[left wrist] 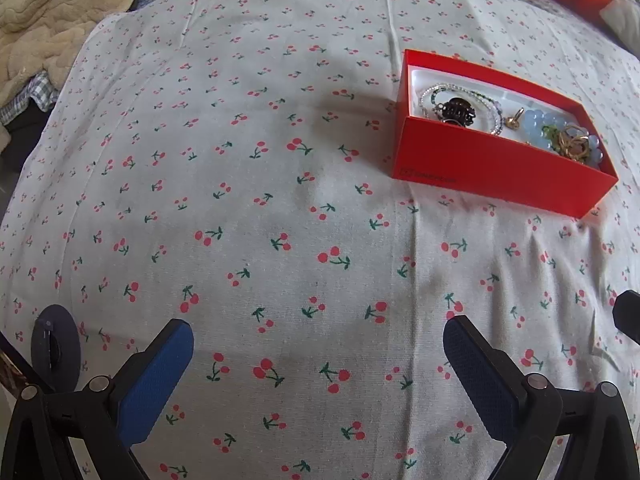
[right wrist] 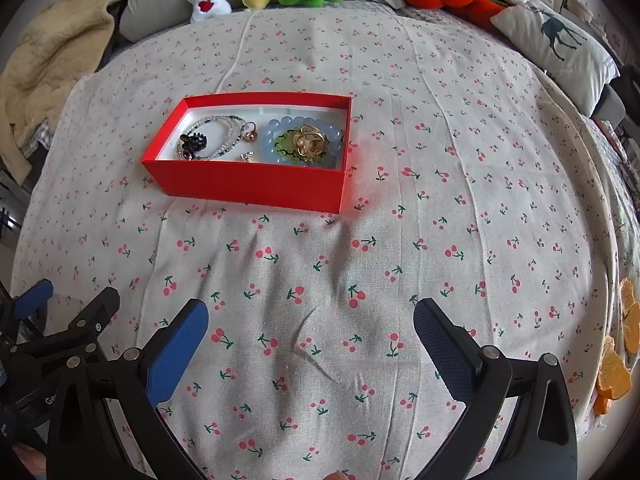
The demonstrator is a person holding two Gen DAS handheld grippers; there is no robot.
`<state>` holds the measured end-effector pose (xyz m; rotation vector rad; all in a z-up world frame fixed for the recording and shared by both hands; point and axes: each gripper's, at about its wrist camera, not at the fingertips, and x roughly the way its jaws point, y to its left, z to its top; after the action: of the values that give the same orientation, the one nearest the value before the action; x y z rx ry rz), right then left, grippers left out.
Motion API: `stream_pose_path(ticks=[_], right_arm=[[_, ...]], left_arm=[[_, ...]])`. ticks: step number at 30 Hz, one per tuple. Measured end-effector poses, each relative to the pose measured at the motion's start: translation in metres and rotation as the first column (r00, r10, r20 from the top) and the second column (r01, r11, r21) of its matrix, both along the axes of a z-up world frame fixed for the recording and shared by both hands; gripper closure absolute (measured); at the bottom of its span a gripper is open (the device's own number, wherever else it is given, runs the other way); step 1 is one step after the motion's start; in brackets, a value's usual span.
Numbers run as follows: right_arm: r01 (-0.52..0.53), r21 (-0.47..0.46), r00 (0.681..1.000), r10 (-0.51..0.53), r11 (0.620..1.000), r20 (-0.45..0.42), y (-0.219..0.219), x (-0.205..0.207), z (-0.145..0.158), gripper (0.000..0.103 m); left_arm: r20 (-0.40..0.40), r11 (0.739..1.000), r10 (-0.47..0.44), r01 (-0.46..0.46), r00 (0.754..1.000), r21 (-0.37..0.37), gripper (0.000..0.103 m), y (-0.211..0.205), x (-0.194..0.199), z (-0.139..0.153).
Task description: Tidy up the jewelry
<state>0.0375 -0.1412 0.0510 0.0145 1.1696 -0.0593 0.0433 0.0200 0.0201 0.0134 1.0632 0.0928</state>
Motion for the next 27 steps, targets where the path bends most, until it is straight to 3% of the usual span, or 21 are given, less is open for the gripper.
stream_pose_path(ticks=[27], right_arm=[[-0.006, -0.024, 1.000, 0.006, 1.000, -0.013, 0.0009, 0.0008, -0.0038, 0.000]], left_arm=[[0.012, 0.999, -0.019, 0.018, 1.000, 0.034, 0.001, -0.0048, -0.0020, 0.0040]])
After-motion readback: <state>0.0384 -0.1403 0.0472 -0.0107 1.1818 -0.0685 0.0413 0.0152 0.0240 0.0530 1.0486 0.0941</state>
